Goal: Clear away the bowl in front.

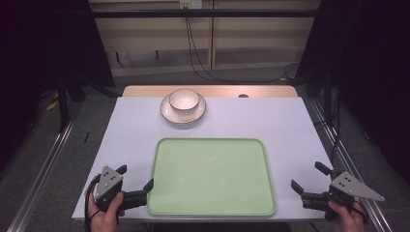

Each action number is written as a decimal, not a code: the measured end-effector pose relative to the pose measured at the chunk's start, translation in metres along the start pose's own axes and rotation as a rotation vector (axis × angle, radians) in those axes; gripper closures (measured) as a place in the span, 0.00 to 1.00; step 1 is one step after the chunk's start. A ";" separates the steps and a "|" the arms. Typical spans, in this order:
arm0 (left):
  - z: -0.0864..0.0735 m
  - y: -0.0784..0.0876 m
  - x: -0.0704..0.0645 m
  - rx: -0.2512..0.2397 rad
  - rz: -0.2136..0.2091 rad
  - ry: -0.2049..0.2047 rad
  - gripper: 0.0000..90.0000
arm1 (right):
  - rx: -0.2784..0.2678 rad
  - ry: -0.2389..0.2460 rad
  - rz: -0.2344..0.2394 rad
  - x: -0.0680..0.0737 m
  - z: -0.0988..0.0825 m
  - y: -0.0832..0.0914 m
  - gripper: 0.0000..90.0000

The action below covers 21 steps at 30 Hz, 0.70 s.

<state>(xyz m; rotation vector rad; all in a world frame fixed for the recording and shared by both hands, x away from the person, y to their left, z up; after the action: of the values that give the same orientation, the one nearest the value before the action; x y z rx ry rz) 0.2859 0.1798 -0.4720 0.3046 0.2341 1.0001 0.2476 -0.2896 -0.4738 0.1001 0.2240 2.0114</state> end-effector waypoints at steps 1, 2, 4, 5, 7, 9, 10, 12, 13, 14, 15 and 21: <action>0.000 0.001 0.001 -0.003 -0.002 0.008 0.02 | 0.000 0.000 0.000 0.000 0.000 0.000 0.00; 0.002 0.002 0.002 -0.015 0.006 0.026 0.02 | 0.002 -0.003 0.000 0.001 0.000 0.000 0.00; 0.002 0.004 0.005 -0.023 0.017 0.033 0.02 | 0.004 0.006 0.003 0.001 -0.001 0.001 0.00; 0.003 0.004 0.005 -0.035 0.017 0.044 0.02 | 0.003 0.007 0.001 0.001 0.000 0.001 0.00; 0.000 0.005 0.006 -0.009 0.026 0.027 0.01 | 0.004 0.013 0.007 0.001 0.000 0.001 0.00; 0.003 0.005 0.005 -0.021 0.026 0.026 0.02 | 0.013 0.017 0.011 0.002 -0.001 0.001 0.00; 0.004 0.005 0.006 -0.026 0.026 0.028 0.02 | 0.009 0.018 0.011 0.002 -0.001 0.001 0.00; 0.004 0.005 0.006 -0.025 0.034 0.038 0.02 | 0.003 0.025 0.016 0.003 0.000 0.001 0.00; 0.004 0.005 0.006 -0.027 0.030 0.039 0.02 | -0.002 0.029 0.022 0.004 0.001 0.001 0.00; 0.005 0.005 0.006 -0.031 0.033 0.044 0.01 | -0.002 0.027 0.022 0.005 0.001 0.001 0.00; 0.005 0.004 0.006 -0.029 0.030 0.044 0.01 | -0.006 0.024 0.029 0.006 0.002 0.001 0.00; 0.009 -0.004 0.011 -0.025 0.010 0.036 0.03 | -0.011 0.014 0.058 0.011 0.003 0.002 0.02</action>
<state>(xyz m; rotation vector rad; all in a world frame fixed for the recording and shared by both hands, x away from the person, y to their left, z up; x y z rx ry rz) 0.2977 0.1854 -0.4653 0.2657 0.2525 1.0183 0.2417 -0.2802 -0.4711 0.0860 0.2213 2.0712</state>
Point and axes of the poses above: each handheld gripper's, and its own axes: y roughly backward along the jaws, z roughly out of its top, x roughly to its left, the point moved 10 cm from there along -y, roughly forward along the jaws, and after that the axes turned 4 degrees about -x, right-handed, at the moved point
